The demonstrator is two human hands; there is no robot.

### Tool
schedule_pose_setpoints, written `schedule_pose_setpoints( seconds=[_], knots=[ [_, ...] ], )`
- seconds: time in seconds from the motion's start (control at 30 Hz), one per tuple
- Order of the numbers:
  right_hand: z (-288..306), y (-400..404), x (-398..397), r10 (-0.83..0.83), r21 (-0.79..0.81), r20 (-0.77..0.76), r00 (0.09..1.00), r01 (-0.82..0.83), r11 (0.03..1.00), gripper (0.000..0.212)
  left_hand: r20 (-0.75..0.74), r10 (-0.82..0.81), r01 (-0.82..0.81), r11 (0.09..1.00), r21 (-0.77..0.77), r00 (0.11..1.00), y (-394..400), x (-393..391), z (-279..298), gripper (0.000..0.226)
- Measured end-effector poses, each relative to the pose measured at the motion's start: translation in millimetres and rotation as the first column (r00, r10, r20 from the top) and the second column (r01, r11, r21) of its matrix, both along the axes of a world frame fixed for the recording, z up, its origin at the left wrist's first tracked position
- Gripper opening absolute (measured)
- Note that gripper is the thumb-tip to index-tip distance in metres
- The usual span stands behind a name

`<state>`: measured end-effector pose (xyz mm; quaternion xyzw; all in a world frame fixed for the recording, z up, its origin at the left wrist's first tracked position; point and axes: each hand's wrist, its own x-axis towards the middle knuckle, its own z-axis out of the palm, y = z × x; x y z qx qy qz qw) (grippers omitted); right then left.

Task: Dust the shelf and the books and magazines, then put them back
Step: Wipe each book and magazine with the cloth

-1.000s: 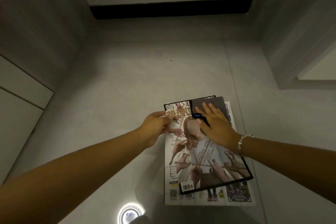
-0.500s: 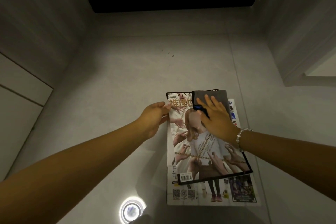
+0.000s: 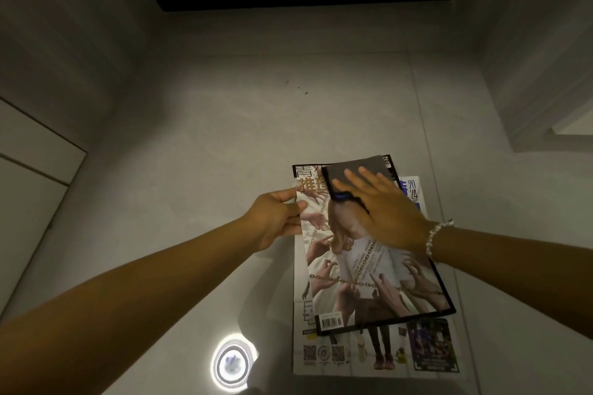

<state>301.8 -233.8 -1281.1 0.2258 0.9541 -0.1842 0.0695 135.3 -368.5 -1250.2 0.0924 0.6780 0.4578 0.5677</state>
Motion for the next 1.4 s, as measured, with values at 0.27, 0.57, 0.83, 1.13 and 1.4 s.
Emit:
schedule_pose_setpoints(
  seconds=[0.27, 0.57, 0.83, 1.13, 1.4],
  knots=[
    [1, -22, -56, -0.072, -0.138, -0.047, 0.996, 0.064, 0.988, 0.047, -0.023, -0.012, 0.012, 1.0, -0.017, 1.0, 4, -3, -4, 0.032],
    [-7, 35, -5, -0.017, 0.038, 0.017, 1.0, 0.016, 0.999, 0.056, -0.039, 0.05, -0.051, 0.998, -0.03, 0.998, 4, -2, -15, 0.046],
    [-3, -26, 29, 0.094, 0.023, -0.015, 0.995, -0.093, 0.995, 0.069, -0.068, 0.026, -0.029, 0.998, -0.052, 0.997, 4, -2, -16, 0.046],
    [-12, 22, 15, 0.04, 0.103, 0.001, 0.999, -0.04, 0.994, 0.055, 0.084, 0.053, -0.052, 0.998, -0.018, 0.995, 11, -3, -11, 0.017],
    [-8, -5, 18, 0.101, 0.016, -0.053, 0.994, -0.1, 0.995, 0.058, 0.018, 0.051, -0.05, 0.996, -0.076, 0.999, 16, -5, -12, 0.021]
  ],
)
